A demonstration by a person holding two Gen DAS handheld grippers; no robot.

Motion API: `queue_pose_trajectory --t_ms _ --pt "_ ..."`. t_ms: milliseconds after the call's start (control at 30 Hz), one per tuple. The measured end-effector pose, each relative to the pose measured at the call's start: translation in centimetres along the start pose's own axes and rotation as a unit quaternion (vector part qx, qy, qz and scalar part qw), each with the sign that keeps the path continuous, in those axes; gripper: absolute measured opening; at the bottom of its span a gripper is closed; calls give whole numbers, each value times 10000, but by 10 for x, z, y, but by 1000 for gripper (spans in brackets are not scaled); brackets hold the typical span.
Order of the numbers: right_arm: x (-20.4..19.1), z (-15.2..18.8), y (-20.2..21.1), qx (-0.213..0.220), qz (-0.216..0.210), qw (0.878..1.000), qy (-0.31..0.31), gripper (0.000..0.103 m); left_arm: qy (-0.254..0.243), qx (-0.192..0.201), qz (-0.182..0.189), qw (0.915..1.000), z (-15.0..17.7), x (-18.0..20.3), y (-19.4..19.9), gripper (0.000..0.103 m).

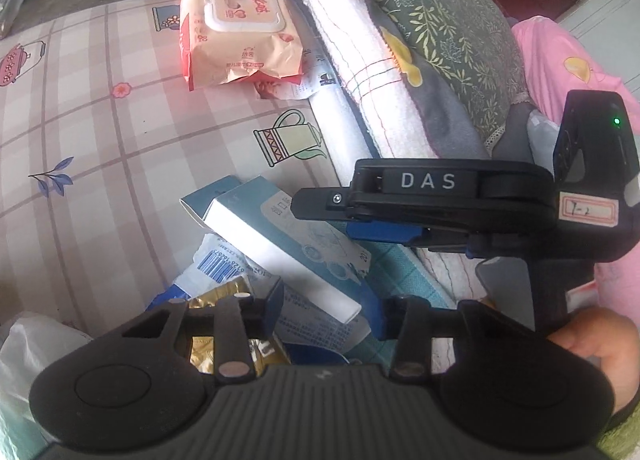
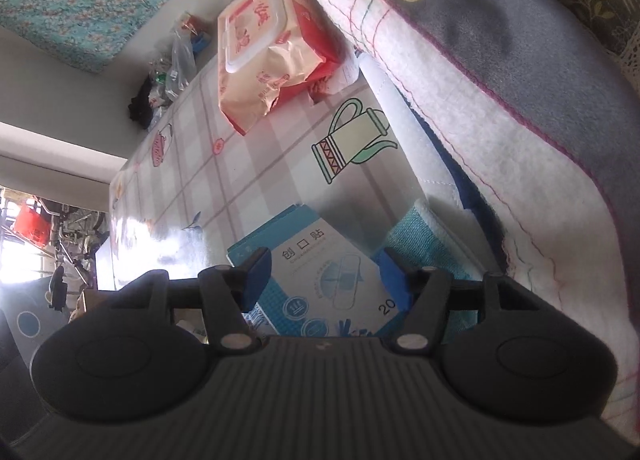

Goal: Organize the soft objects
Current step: 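Close the left gripper on the bandage box, then carry the bandage box with the left gripper down into the cardboard box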

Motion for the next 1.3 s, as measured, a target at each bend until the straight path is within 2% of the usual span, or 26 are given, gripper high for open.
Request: queue_pose_trajectory --t_ms 167,300,400,500,733,1033,1300 --pt "4 -3 -20 -225 105 9997 -12 63 98 -61 -53 9999 -5 -8 -11 43" --pt "5 -6 -27 -363 -26 9992 -160 70 122 -51 -122 9998 -9 -11 -16 43" --pt "2 -5 -23 -431 -182 9987 -188 70 224 -63 -165 9996 -11 -15 -21 45" --pt "2 -1 -18 -502 -320 9980 -232 66 218 -13 -198 9996 -12 -15 -22 45" --pt "5 1 9 -257 -501 9979 -321 51 52 235 -232 9994 -16 -9 -12 46" --pt "-10 14 66 214 -973 9939 -464 46 -337 678 -98 9971 -13 12 42 46" --pt "-40 46 129 519 -1370 9884 -391 44 -567 1064 -38 9927 9 23 110 46"
Point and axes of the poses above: each gripper's, at about its wrist camera, not at the fingertips, and y roughly against the way its jaws point, x to its right, z to its underside, the point moved 8 cm from there along -y, roughly the way its jaws point, and after that the axes turned 12 degrees about x, right-handed, at the moved point
